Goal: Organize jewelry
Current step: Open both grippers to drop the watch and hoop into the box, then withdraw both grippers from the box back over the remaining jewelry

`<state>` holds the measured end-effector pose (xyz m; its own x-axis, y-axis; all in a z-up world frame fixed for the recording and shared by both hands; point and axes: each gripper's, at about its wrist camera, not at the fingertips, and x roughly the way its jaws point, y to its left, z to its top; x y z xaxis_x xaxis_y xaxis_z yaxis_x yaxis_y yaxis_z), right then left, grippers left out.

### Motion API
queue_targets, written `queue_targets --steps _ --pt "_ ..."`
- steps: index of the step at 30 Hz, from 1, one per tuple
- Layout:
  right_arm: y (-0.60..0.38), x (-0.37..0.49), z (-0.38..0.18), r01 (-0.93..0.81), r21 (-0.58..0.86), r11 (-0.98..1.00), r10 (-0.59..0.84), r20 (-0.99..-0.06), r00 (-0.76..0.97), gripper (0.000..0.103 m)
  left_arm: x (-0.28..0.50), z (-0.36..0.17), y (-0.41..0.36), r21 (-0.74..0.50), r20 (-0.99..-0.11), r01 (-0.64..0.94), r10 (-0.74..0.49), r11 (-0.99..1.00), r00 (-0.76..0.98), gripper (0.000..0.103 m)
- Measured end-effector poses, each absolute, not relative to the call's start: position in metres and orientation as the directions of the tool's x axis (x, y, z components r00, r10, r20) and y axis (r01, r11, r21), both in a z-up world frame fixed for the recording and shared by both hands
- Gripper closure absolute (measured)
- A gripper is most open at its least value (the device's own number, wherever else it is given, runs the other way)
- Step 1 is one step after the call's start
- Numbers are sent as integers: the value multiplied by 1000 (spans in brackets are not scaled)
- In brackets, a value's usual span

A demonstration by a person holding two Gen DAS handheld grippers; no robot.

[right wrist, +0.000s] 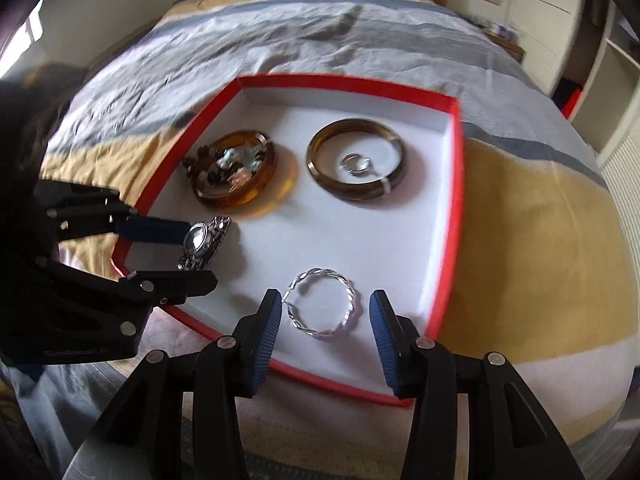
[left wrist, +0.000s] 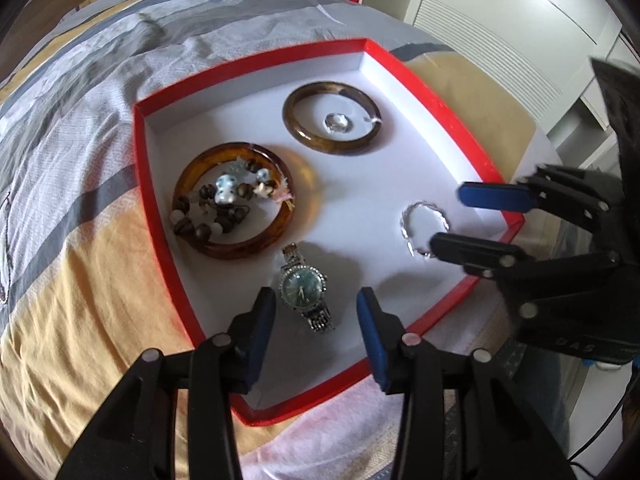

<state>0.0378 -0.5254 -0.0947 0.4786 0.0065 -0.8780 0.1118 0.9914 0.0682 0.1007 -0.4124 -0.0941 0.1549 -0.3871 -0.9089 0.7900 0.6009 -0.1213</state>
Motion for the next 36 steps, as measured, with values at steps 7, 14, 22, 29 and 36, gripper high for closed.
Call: queue_targets --steps 7,14,22,29,36 --pt "-539 -5 -58 218 109 970 -35 -824 566 54 82 -58 -408 -121 -878 806 -441 579 186 63" --pt "-542 -47 -28 303 140 943 -80 -787 612 52 51 -23 -395 -116 -843 836 -498 536 203 63" --pt "-517 -75 4 309 145 940 -101 -745 659 49 24 6 -351 -59 -834 839 -488 541 256 53" --pt "-479 -89 29 275 146 950 -93 -709 699 46 15 27 -296 -63 -814 776 -482 628 324 52" --pt "-439 -103 58 221 137 966 -75 -669 739 43 4 44 -236 -88 -776 704 -492 705 395 52"
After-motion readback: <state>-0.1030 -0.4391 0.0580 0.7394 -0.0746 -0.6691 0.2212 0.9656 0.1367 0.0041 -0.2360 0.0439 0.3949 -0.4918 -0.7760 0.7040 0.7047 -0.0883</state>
